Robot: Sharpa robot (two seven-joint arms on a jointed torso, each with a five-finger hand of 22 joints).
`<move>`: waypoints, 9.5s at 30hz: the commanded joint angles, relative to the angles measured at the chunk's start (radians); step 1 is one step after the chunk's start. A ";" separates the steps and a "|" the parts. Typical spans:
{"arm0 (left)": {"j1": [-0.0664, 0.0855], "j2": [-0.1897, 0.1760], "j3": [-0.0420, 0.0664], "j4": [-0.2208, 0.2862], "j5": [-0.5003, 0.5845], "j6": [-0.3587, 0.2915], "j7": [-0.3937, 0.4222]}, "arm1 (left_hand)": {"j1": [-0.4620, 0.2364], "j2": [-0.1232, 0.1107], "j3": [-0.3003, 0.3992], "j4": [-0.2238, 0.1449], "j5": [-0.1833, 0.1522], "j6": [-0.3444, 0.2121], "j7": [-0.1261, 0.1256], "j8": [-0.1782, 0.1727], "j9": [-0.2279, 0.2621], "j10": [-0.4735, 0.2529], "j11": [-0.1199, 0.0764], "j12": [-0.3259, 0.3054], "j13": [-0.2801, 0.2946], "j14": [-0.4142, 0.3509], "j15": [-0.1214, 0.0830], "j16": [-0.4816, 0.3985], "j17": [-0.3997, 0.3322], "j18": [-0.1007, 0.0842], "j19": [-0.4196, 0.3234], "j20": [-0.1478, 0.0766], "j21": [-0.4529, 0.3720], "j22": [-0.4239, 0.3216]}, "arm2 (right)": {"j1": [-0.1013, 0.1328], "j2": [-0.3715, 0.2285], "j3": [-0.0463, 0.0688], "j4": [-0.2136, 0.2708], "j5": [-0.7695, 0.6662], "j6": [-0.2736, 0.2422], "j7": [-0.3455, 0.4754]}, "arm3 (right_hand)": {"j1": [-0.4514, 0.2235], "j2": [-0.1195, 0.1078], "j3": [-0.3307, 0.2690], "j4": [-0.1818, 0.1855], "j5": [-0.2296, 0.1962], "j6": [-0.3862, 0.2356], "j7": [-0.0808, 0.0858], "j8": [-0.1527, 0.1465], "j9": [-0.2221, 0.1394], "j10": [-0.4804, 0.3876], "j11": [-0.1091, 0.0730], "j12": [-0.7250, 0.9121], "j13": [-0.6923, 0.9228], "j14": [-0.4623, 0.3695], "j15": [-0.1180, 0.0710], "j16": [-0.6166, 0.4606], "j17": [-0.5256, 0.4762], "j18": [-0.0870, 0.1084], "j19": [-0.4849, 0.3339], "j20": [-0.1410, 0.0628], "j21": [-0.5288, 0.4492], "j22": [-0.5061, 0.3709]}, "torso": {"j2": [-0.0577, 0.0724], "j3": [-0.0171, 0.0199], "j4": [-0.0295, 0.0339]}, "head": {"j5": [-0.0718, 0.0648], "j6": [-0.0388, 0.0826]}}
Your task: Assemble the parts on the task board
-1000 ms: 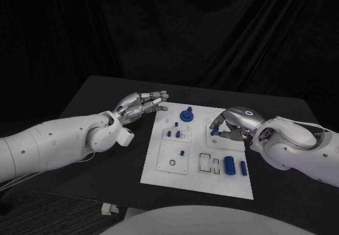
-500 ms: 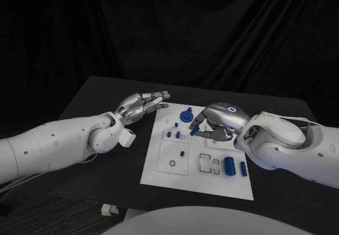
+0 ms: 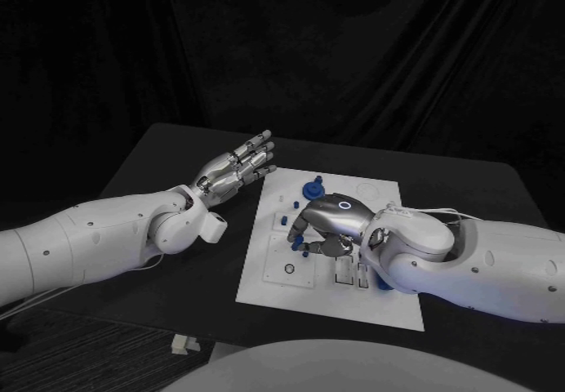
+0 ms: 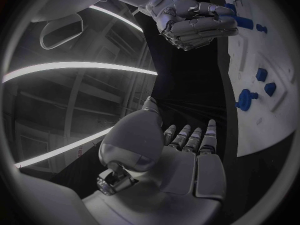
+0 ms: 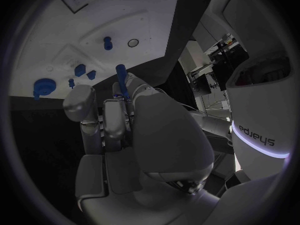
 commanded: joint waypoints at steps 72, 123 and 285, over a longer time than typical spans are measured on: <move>-0.020 0.008 0.001 -0.007 0.006 0.033 -0.004 | 0.024 0.013 0.028 -0.004 0.059 0.110 0.118 0.028 0.019 -0.006 0.001 -0.011 -0.002 0.000 0.012 -0.003 -0.002 0.015 -0.033 0.027 -0.016 -0.095 | -0.084 0.078 0.000 -0.047 -0.093 0.089 -0.020 | 0.007 -0.023 0.018 -0.011 0.004 -0.009 0.000 -0.015 -0.003 0.024 -0.010 -0.005 0.003 0.009 -0.009 -0.005 -0.009 -0.001 -0.010 -0.008 -0.020 0.119 | -0.001 -0.0013 -0.0018 | 0.003 -0.001; -0.027 0.013 0.001 -0.018 0.006 0.054 -0.039 | 0.056 0.026 0.058 -0.013 0.105 0.113 0.129 0.033 0.019 -0.006 0.005 -0.011 -0.002 0.000 0.035 -0.003 -0.002 0.011 -0.031 0.042 -0.014 -0.090 | -0.085 0.048 0.001 -0.033 -0.148 0.064 -0.048 | 0.001 -0.029 0.029 -0.017 0.004 0.018 -0.003 -0.008 0.004 0.024 -0.010 -0.008 0.003 0.003 -0.008 -0.014 -0.016 0.001 -0.017 -0.008 -0.029 0.117 | -0.002 -0.0012 -0.0010 | -0.001 -0.001; -0.044 -0.008 0.001 -0.013 0.006 0.017 -0.007 | 0.096 0.009 0.045 -0.007 0.111 0.135 0.075 0.034 0.021 -0.008 0.002 -0.005 -0.002 0.000 -0.013 -0.003 -0.002 0.004 -0.034 -0.010 -0.017 -0.107 | -0.050 -0.310 -0.001 0.044 0.251 0.327 -0.471 | -0.632 -0.019 -0.170 0.123 -0.059 -0.033 -0.113 0.275 0.681 0.367 -0.123 1.496 1.509 0.106 -0.112 0.349 0.420 -0.096 0.123 -0.099 0.606 0.245 | 0.002 -0.0007 -0.0060 | -0.040 -0.001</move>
